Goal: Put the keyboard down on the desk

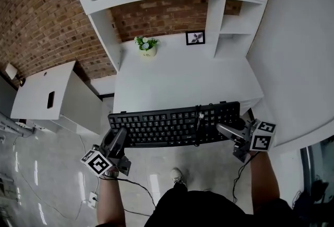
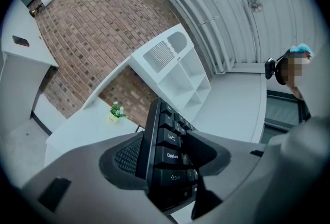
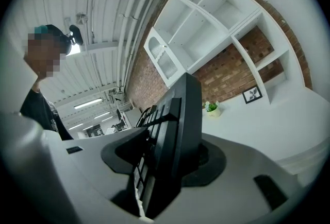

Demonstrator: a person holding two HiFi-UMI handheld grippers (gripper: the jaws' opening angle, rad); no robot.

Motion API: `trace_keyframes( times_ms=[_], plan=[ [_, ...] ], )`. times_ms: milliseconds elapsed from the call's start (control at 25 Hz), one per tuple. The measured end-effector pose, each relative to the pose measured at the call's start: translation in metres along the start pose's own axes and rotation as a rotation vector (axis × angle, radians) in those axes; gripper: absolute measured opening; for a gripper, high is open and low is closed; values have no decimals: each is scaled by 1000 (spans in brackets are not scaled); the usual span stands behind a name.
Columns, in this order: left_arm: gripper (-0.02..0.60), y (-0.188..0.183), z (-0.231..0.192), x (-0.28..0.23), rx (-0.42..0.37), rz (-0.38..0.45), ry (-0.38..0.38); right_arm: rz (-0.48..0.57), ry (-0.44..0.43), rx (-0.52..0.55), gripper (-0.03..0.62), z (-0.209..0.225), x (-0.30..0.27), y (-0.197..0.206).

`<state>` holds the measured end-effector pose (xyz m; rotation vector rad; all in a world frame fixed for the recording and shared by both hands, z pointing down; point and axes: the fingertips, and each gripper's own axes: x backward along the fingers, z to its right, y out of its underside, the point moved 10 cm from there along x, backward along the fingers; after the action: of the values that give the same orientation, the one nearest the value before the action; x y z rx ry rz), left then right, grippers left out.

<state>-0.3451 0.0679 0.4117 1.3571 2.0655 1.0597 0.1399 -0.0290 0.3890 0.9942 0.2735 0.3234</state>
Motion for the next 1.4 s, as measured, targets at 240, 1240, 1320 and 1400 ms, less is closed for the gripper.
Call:
trace_keyframes(
  times_ms=[240, 1240, 1320, 1400],
  plan=[
    [261, -3, -15, -10, -4, -10, 21, 5, 25, -3, 218, 4, -8, 3],
    [261, -57, -86, -84, -8, -9, 15, 7, 27, -14, 219, 67, -96, -42],
    [261, -58, -92, -90, -1, -14, 11, 1, 29, -19, 219, 72, -102, -45],
    [261, -60, -98, -99, 5, -21, 8, -4, 32, -27, 219, 81, -107, -48]
  ],
)
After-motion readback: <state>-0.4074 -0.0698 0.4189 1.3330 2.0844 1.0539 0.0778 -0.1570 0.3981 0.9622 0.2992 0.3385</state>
